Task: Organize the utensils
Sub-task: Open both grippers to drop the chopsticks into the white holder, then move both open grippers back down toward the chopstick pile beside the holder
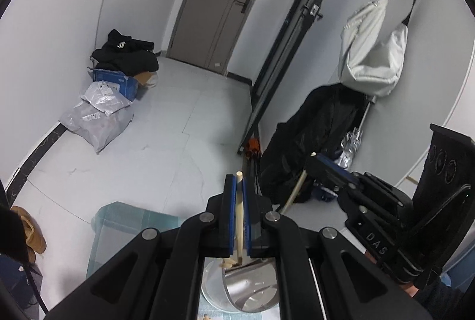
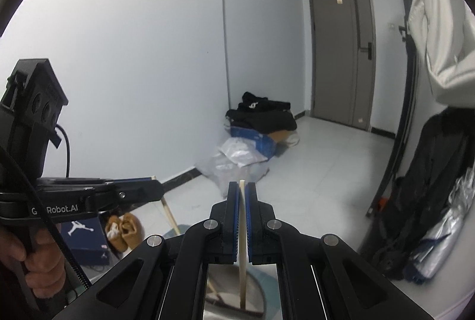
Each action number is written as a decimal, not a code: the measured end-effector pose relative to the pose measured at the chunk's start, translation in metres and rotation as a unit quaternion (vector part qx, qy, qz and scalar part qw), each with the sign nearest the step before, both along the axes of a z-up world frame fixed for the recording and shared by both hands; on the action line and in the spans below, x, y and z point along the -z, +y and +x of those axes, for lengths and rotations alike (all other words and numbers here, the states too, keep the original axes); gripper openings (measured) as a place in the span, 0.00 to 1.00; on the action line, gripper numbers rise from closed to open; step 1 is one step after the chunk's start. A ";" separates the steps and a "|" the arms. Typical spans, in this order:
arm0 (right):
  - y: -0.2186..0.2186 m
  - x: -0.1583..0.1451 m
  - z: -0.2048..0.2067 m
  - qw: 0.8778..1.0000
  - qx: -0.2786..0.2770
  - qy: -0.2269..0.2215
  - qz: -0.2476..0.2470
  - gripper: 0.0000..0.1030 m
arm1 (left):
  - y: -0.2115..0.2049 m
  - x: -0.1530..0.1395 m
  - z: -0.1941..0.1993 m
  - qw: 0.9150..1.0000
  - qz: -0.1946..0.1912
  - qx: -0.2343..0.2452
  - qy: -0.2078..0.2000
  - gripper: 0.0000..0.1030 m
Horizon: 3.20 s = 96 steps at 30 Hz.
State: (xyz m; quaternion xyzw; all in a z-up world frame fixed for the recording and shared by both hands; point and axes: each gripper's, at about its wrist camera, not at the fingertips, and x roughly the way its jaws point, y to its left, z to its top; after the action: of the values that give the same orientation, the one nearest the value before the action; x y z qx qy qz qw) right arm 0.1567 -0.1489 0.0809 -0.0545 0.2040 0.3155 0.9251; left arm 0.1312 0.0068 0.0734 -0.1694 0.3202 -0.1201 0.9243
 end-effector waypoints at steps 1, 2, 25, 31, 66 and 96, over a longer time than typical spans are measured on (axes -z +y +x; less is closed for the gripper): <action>0.000 0.003 -0.001 1.000 0.001 0.006 0.002 0.03 | -0.002 0.000 0.001 1.000 0.003 0.004 0.003 0.01; 0.000 0.005 -0.002 1.000 0.000 0.009 0.004 0.03 | -0.002 0.001 -0.001 1.000 0.006 0.005 0.004 0.01; -0.028 0.015 -0.054 0.994 0.054 0.060 0.070 0.34 | 0.025 0.011 -0.038 0.997 0.032 -0.047 0.059 0.36; -0.034 0.002 -0.090 0.992 0.077 0.040 0.091 0.57 | 0.020 0.001 -0.063 0.996 0.054 -0.063 0.024 0.58; -0.048 0.079 -0.189 0.984 0.154 0.051 0.080 0.90 | -0.001 0.065 -0.128 0.985 0.139 -0.099 -0.015 0.86; 0.006 0.175 -0.121 0.955 0.170 0.236 -0.052 0.69 | 0.050 0.103 -0.104 0.981 0.092 -0.144 0.086 0.86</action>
State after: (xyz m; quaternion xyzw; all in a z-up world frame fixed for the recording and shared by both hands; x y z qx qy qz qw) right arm 0.0355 -0.1428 -0.0937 0.0086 0.4392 0.1458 0.8864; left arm 0.0270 0.0567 -0.0301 -0.1377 0.3808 0.0598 0.9124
